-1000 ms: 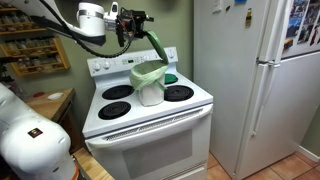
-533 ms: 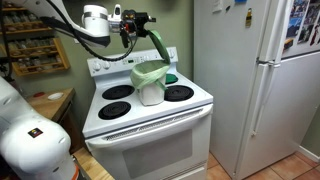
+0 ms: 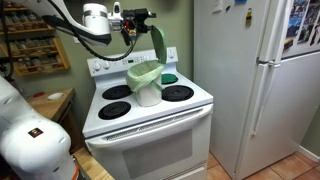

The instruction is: Open the lid of the bin on the stove

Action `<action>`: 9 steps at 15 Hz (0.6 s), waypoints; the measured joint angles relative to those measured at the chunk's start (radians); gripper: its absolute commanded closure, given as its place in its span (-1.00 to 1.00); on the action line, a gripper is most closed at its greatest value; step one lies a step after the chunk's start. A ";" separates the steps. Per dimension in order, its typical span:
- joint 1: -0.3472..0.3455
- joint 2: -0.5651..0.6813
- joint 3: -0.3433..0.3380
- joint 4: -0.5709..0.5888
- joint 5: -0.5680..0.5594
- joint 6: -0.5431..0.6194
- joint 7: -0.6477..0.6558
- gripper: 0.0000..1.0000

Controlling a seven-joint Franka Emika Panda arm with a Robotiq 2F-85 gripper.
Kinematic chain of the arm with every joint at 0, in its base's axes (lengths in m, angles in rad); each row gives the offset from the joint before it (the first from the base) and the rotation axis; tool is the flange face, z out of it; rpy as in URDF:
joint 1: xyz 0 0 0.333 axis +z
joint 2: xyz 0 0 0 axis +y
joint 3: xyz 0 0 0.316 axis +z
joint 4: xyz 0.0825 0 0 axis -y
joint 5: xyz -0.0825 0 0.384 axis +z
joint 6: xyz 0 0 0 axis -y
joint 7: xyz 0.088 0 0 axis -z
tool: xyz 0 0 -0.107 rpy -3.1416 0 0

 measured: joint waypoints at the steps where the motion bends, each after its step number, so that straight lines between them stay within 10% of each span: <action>1: 0.004 0.002 0.000 0.000 0.000 0.000 -0.008 -1.00; 9: 0.046 -0.009 -0.001 -0.001 0.104 0.020 -0.217 -1.00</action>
